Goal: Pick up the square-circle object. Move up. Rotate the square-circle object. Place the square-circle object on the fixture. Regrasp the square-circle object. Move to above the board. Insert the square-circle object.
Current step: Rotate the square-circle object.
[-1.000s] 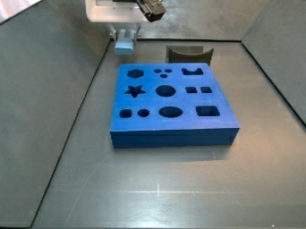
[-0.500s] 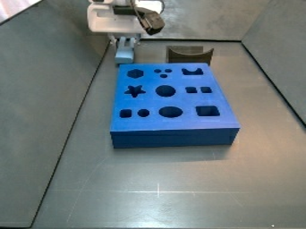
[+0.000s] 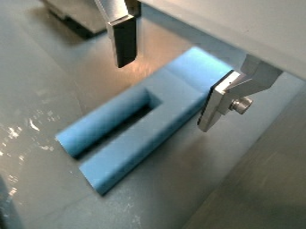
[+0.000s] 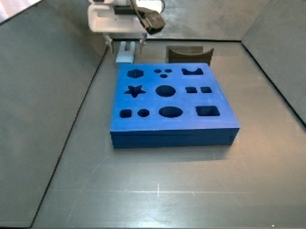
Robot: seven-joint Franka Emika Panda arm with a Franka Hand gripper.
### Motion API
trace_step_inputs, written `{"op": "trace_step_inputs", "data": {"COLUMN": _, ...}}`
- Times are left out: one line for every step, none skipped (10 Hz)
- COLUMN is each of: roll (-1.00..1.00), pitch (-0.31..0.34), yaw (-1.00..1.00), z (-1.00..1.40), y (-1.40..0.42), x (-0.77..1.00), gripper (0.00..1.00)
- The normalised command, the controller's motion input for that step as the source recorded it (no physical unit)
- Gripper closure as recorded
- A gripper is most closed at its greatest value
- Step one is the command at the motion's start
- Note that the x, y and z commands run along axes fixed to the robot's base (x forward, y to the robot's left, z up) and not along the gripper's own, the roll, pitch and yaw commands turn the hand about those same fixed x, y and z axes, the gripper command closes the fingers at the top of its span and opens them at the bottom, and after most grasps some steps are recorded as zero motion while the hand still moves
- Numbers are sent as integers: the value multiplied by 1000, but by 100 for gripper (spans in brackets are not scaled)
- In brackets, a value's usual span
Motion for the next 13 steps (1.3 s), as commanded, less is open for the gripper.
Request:
{"op": "trace_step_inputs", "data": {"roll": 17, "pitch": 61, "yaw": -10, "z": 1000, "y": 2, "x": -13, "gripper": 0}}
{"op": "trace_step_inputs", "data": {"roll": 49, "pitch": 105, "yaw": -18, "z": 1000, "y": 6, "x": -11, "gripper": 0}}
{"op": "trace_step_inputs", "data": {"roll": 65, "pitch": 116, "yaw": -20, "z": 1000, "y": 7, "x": -13, "gripper": 0}}
{"op": "trace_step_inputs", "data": {"roll": 94, "pitch": 133, "yaw": -21, "z": 1000, "y": 7, "x": -15, "gripper": 0}}
{"op": "trace_step_inputs", "data": {"roll": 113, "pitch": 139, "yaw": -15, "z": 1000, "y": 5, "x": -20, "gripper": 0}}
{"op": "trace_step_inputs", "data": {"roll": 131, "pitch": 141, "yaw": 0, "z": 1000, "y": -4, "x": -23, "gripper": 0}}
{"op": "trace_step_inputs", "data": {"roll": 146, "pitch": 143, "yaw": 12, "z": 898, "y": -5, "x": -27, "gripper": 0}}
{"op": "trace_step_inputs", "data": {"roll": 0, "pitch": 0, "yaw": 1000, "z": 0, "y": 0, "x": 0, "gripper": 0}}
{"op": "trace_step_inputs", "data": {"roll": 1, "pitch": 1, "yaw": 1000, "z": -84, "y": -4, "x": -4, "gripper": 0}}
{"op": "trace_step_inputs", "data": {"roll": 2, "pitch": 3, "yaw": 1000, "z": -176, "y": -4, "x": -17, "gripper": 0}}
{"op": "trace_step_inputs", "data": {"roll": 3, "pitch": 4, "yaw": 1000, "z": -221, "y": 5, "x": 13, "gripper": 0}}
{"op": "trace_step_inputs", "data": {"roll": 2, "pitch": 3, "yaw": 1000, "z": -170, "y": -2, "x": 30, "gripper": 0}}
{"op": "trace_step_inputs", "data": {"roll": 1, "pitch": 3, "yaw": 1000, "z": -130, "y": -7, "x": 30, "gripper": 0}}
